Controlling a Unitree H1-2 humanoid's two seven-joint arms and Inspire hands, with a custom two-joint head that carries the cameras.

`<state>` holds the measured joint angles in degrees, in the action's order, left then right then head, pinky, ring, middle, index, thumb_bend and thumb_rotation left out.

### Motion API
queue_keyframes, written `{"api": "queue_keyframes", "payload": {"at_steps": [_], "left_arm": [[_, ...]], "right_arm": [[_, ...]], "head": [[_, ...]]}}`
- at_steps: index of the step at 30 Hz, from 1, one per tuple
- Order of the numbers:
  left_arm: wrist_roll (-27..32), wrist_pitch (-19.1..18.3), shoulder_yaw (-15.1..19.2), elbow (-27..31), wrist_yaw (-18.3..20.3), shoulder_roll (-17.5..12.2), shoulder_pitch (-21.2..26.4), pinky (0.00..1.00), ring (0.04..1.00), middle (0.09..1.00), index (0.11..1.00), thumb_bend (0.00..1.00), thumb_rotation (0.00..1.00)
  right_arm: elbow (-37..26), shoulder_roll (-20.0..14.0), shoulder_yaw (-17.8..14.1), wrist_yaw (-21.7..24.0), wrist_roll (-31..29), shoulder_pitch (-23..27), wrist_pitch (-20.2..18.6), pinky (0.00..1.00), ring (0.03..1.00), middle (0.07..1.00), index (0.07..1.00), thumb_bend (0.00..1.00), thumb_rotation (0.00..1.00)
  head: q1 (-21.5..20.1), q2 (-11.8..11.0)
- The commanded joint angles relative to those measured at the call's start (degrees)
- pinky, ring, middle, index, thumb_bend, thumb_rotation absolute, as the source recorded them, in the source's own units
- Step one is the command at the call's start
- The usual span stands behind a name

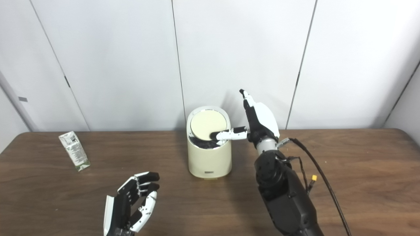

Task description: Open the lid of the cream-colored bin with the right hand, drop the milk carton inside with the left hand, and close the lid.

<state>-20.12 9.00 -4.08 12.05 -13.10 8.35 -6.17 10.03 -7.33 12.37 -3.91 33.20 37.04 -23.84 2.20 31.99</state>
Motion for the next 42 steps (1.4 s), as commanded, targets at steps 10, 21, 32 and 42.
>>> {"api": "queue_keyframes", "payload": {"at_steps": [10,21,32,42], "left_arm": [[-1.61,0.48,-0.7,1.27,-0.63,0.86,0.81,0.52,0.596,0.654,0.652,0.25,0.32],[-0.5,0.45,-0.69,1.44,-0.31,0.51,0.72,0.52,0.6,0.658,0.654,0.26,0.3],[-1.09,-0.1,-0.84,1.79,-0.54,0.74,0.66,0.52,0.598,0.657,0.653,0.25,0.31],[0.24,0.35,-0.71,1.87,-0.26,0.61,0.58,0.52,0.599,0.657,0.653,0.26,0.3]], "right_arm": [[0.02,0.43,0.88,-0.59,1.19,2.25,-0.03,0.89,0.962,0.98,0.974,0.86,0.37],[-0.34,0.93,2.05,-1.21,2.3,2.16,0.28,0.88,0.955,0.969,0.963,0.89,0.46],[1.33,1.22,3.13,-0.97,2.9,2.89,-0.41,0.95,0.981,0.982,0.976,0.92,0.41],[1.17,0.99,3.9,-1.03,3.99,2.94,-1.23,0.95,0.979,0.979,0.967,0.95,0.24]], "head": [[0.1,0.05],[-0.11,0.06],[-0.11,0.2],[-0.3,0.49]]}}
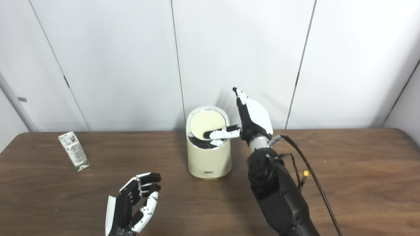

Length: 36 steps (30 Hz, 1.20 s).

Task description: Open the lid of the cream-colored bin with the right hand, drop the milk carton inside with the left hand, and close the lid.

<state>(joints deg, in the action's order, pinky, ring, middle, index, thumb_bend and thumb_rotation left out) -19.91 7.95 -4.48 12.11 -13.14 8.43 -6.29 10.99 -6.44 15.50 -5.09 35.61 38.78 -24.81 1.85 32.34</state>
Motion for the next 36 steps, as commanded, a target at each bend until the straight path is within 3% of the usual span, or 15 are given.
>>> {"api": "queue_keyframes", "payload": {"at_steps": [1,12,26,29,33,36], "left_arm": [[0.14,1.42,-0.31,1.86,-0.21,0.53,0.68,0.52,0.6,0.657,0.652,0.26,0.3],[-0.4,1.27,-0.34,2.03,-0.43,0.49,0.76,0.52,0.597,0.654,0.651,0.26,0.3],[0.03,1.27,-0.11,1.97,-0.27,0.27,1.01,0.52,0.596,0.653,0.649,0.26,0.29],[0.36,1.45,-0.07,1.81,-0.2,0.21,1.0,0.52,0.599,0.654,0.651,0.26,0.27],[0.3,1.33,-0.05,1.73,-0.06,-0.02,1.03,0.52,0.6,0.657,0.653,0.26,0.27],[0.62,1.38,0.03,1.58,-0.08,-0.02,1.11,0.52,0.599,0.655,0.651,0.26,0.28]], "right_arm": [[0.15,0.03,0.85,0.22,1.68,1.21,-0.4,0.95,0.978,0.978,0.966,0.95,0.22],[0.58,-0.59,2.35,-0.96,3.41,1.11,-0.12,0.91,0.955,0.964,0.951,0.95,0.02],[0.44,-0.78,2.57,-1.0,3.4,0.5,-0.32,0.9,0.945,0.96,0.953,0.91,0.01],[-0.7,-0.46,1.44,-0.39,1.55,0.02,-0.04,0.92,0.956,0.973,0.966,0.86,0.2],[-2.41,-0.09,-0.28,0.78,-1.24,-0.59,1.06,0.95,0.983,0.992,0.985,0.81,0.59],[-3.78,0.22,-1.36,1.63,-2.84,-0.96,1.27,0.93,0.981,0.994,0.988,0.83,0.76]], "head": [[0.05,0.24],[-0.04,0.5],[-0.41,0.22],[-0.49,0.17],[-0.55,0.15],[-0.67,0.09]]}}
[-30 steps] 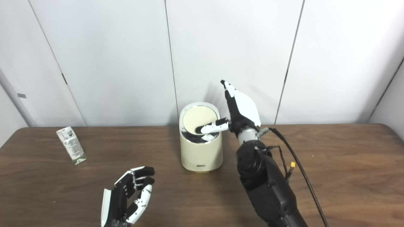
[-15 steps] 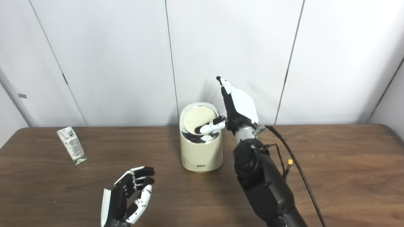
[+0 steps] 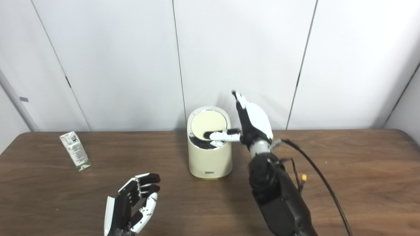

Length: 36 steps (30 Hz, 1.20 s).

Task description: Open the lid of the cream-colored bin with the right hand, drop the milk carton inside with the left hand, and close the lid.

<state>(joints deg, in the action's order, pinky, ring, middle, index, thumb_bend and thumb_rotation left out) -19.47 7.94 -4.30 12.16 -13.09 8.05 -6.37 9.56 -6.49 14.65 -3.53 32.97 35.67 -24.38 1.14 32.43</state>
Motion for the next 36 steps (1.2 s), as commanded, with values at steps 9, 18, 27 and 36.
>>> {"api": "queue_keyframes", "payload": {"at_steps": [9,18,27,36], "left_arm": [[-0.12,1.8,-0.26,1.3,-0.17,0.06,1.26,0.51,0.594,0.652,0.649,0.26,0.28],[-0.31,1.13,-0.35,1.66,-0.05,0.22,1.1,0.51,0.594,0.652,0.651,0.26,0.3],[-0.15,1.08,-0.3,1.41,-0.16,0.47,1.05,0.51,0.594,0.652,0.651,0.27,0.29],[0.33,1.47,-0.11,1.08,-0.18,0.16,1.23,0.51,0.592,0.653,0.649,0.26,0.28]], "right_arm": [[-4.52,-0.06,-1.01,1.96,-1.09,1.2,0.57,0.87,0.967,0.992,0.994,0.86,0.9],[-4.53,-0.13,-0.99,2.7,-0.54,1.2,-0.02,0.87,0.964,0.989,0.993,0.87,0.93],[-8.97,-0.63,-2.01,2.78,-1.38,-1.36,1.59,0.85,0.954,0.99,0.996,0.96,0.99],[-18.58,3.5,-9.48,-10.43,-5.83,-13.03,17.33,0.58,0.726,0.816,0.815,0.45,0.61]], "head": [[-0.1,-0.18],[-0.03,-0.16],[0.28,-0.28],[0.38,-0.83]]}}
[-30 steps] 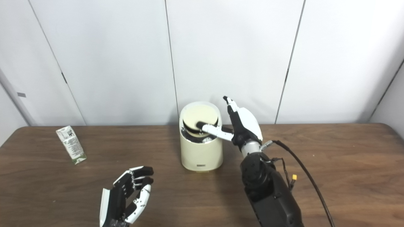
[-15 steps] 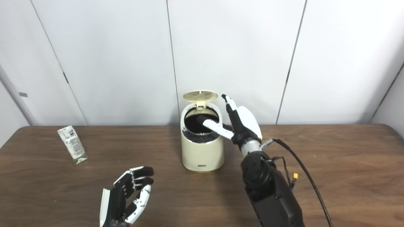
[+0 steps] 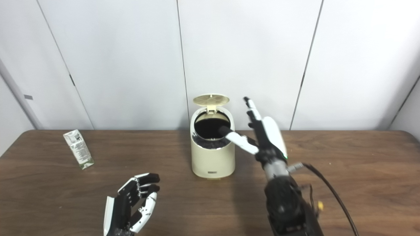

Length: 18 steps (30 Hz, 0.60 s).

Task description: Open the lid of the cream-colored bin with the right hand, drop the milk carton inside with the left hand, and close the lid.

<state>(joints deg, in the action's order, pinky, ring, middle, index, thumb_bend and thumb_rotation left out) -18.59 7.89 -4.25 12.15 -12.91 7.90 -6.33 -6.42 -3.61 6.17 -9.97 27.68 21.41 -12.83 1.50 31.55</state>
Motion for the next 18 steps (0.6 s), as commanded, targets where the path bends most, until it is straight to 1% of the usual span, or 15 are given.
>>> {"api": "queue_keyframes", "payload": {"at_steps": [1,2,3,4,5,6,8,9,10,11,12,13,15,16,18], "left_arm": [[-0.41,1.6,-0.08,1.04,-0.34,0.19,1.21,0.51,0.591,0.652,0.649,0.26,0.28],[-0.19,1.57,0.0,1.02,-0.27,0.1,1.2,0.51,0.592,0.652,0.65,0.26,0.28],[-0.22,1.58,0.04,1.0,-0.25,-0.03,1.19,0.51,0.593,0.652,0.651,0.26,0.28],[-0.1,1.67,0.11,0.97,-0.25,-0.09,1.17,0.51,0.593,0.652,0.651,0.26,0.29],[0.0,1.8,0.16,0.93,-0.26,-0.16,1.16,0.51,0.593,0.652,0.65,0.27,0.3],[0.25,1.93,0.23,0.89,-0.27,-0.17,1.15,0.51,0.593,0.652,0.649,0.27,0.31],[0.15,2.04,0.36,0.86,-0.2,-0.53,1.12,0.51,0.596,0.654,0.65,0.27,0.31],[0.06,1.99,0.43,0.92,-0.17,-0.7,1.1,0.51,0.598,0.655,0.651,0.27,0.31],[0.19,2.02,0.52,0.99,-0.17,-0.77,1.1,0.52,0.599,0.655,0.651,0.27,0.31],[0.39,2.04,0.62,1.06,-0.16,-0.84,1.11,0.52,0.599,0.654,0.65,0.26,0.3],[0.7,2.17,0.71,1.08,-0.16,-0.89,1.13,0.52,0.599,0.653,0.649,0.26,0.3],[0.95,2.3,0.82,1.09,-0.14,-1.01,1.15,0.52,0.6,0.653,0.647,0.26,0.28],[1.06,2.49,0.94,1.09,-0.13,-1.33,1.14,0.52,0.599,0.652,0.647,0.26,0.27],[1.29,2.71,1.02,1.04,-0.09,-1.49,1.11,0.52,0.6,0.652,0.647,0.25,0.26],[1.66,2.8,1.13,1.05,-0.02,-1.64,1.01,0.52,0.598,0.65,0.646,0.26,0.26]], "right_arm": [[-2.93,0.93,-1.76,-5.87,-0.75,0.12,8.93,0.58,0.72,0.799,0.8,0.39,0.58],[-3.32,1.18,-2.51,-6.67,-1.98,-0.9,11.73,0.59,0.724,0.778,0.778,0.31,0.53],[-4.05,1.43,-3.3,-6.87,-3.96,-2.1,13.93,0.62,0.741,0.77,0.766,0.25,0.51],[-5.09,1.77,-4.15,-6.64,-6.64,-3.46,15.62,0.65,0.757,0.774,0.768,0.22,0.53],[-5.96,2.06,-4.84,-6.29,-8.87,-4.63,16.87,0.67,0.764,0.777,0.767,0.21,0.53],[-6.96,2.12,-5.36,-5.75,-10.8,-5.93,17.94,0.68,0.759,0.775,0.762,0.21,0.5],[-10.27,1.56,-6.25,-4.47,-13.81,-10.34,19.88,0.68,0.745,0.767,0.751,0.22,0.48],[-11.34,1.46,-6.5,-4.01,-14.58,-11.72,20.37,0.66,0.732,0.753,0.738,0.23,0.48],[-12.0,1.17,-6.8,-3.76,-15.28,-13.38,21.99,0.65,0.728,0.748,0.733,0.23,0.48],[-12.25,1.09,-6.98,-3.6,-15.6,-14.28,23.15,0.62,0.702,0.723,0.711,0.24,0.46],[-12.28,0.8,-7.27,-3.46,-16.2,-15.72,25.09,0.61,0.688,0.71,0.699,0.25,0.45],[-12.44,0.62,-7.53,-3.33,-16.71,-17.21,26.63,0.59,0.669,0.691,0.677,0.25,0.4],[-12.71,0.35,-7.95,-3.1,-17.03,-19.72,28.45,0.57,0.658,0.677,0.661,0.25,0.33],[-13.28,0.39,-8.0,-2.89,-17.04,-21.14,28.52,0.57,0.659,0.678,0.659,0.25,0.32],[-13.89,0.95,-8.24,-3.07,-17.23,-23.81,28.93,0.57,0.663,0.681,0.66,0.26,0.37]], "head": [[-0.18,0.0],[-0.21,-0.04],[-0.17,-0.1],[-0.18,-0.1],[-0.22,-0.09],[-0.25,-0.1],[-0.31,-0.22],[-0.27,-0.21],[-0.32,-0.17],[-0.48,-0.14],[-0.6,-0.14],[-0.74,-0.16],[-0.8,-0.26],[-0.95,-0.24],[-1.32,-0.1]]}}
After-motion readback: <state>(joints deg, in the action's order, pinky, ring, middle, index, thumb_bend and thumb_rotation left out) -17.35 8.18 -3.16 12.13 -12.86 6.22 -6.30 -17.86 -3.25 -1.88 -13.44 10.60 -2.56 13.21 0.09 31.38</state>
